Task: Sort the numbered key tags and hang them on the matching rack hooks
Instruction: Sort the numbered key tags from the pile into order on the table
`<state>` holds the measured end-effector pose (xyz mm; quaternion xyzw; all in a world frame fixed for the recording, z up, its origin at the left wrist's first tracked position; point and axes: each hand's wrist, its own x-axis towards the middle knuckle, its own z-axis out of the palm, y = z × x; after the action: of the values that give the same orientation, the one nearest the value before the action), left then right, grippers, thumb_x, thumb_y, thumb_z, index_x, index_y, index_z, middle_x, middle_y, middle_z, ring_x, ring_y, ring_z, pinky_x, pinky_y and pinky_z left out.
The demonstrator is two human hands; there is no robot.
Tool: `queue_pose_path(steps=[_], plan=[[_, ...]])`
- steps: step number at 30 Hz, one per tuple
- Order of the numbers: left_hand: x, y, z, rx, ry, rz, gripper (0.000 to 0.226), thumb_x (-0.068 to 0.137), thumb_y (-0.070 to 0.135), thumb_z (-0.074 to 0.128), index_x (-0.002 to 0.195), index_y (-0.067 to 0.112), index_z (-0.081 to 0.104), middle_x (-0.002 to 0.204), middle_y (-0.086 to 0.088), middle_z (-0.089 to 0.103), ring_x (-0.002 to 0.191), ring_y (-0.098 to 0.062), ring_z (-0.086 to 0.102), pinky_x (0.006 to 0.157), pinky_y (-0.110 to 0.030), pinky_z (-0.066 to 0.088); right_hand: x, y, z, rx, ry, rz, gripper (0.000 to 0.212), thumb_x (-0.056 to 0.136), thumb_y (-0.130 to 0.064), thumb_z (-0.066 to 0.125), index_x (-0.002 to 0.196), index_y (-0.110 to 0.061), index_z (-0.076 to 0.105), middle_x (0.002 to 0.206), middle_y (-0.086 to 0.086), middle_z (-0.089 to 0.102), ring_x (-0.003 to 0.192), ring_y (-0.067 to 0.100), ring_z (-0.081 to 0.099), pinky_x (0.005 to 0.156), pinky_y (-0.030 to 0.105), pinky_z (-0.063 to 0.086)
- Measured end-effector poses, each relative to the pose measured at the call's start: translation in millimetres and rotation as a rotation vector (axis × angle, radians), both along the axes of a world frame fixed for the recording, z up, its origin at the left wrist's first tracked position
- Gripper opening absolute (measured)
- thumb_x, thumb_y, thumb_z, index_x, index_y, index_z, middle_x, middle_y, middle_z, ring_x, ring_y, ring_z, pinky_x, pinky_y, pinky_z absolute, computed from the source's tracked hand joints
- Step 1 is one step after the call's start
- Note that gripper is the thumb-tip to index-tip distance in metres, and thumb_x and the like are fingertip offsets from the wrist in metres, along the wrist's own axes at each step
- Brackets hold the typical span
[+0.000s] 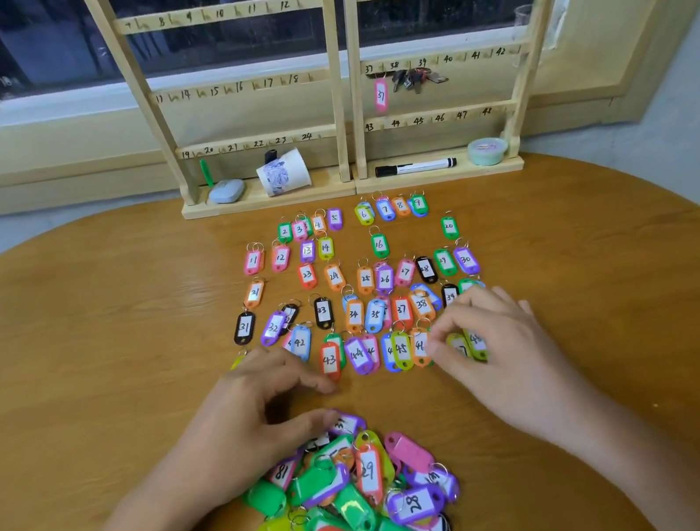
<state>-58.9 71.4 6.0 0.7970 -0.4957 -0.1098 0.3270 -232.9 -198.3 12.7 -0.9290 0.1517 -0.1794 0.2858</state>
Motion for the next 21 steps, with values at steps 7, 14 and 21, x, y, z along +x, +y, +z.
queue_pose_path(steps=[7, 14, 21], plan=[[0, -4, -1, 0.067, -0.049, -0.032, 0.031, 0.088, 0.060, 0.081, 0.116, 0.046, 0.075, 0.118, 0.026, 0.065, 0.122, -0.007, 0.059, 0.101, -0.030, 0.049, -37, 29, 0, 0.005, 0.154, 0.144, 0.022, 0.094, -0.063, 0.062, 0.103, -0.045, 0.066, 0.111, -0.027, 0.052, 0.120, 0.003, 0.048, 0.103, 0.032, 0.036], [0, -9, 1, 0.103, -0.050, -0.044, 0.030, 0.086, 0.066, 0.076, 0.109, 0.046, 0.074, 0.115, 0.026, 0.063, 0.121, -0.006, 0.058, 0.101, -0.030, 0.048, -34, 45, 2, 0.011, 0.276, 0.182, 0.031, 0.090, -0.077, 0.057, 0.102, -0.049, 0.056, 0.111, -0.030, 0.046, 0.121, -0.003, 0.043, 0.105, 0.028, 0.034], [0, -13, 8, 0.131, -0.016, -0.058, 0.020, 0.086, 0.058, 0.082, 0.094, 0.042, 0.073, 0.107, 0.022, 0.066, 0.113, -0.006, 0.060, 0.094, -0.031, 0.051, -23, 51, 5, -0.023, 0.297, 0.187, 0.028, 0.092, -0.068, 0.061, 0.091, -0.041, 0.053, 0.103, -0.027, 0.045, 0.112, 0.000, 0.044, 0.103, 0.031, 0.036]])
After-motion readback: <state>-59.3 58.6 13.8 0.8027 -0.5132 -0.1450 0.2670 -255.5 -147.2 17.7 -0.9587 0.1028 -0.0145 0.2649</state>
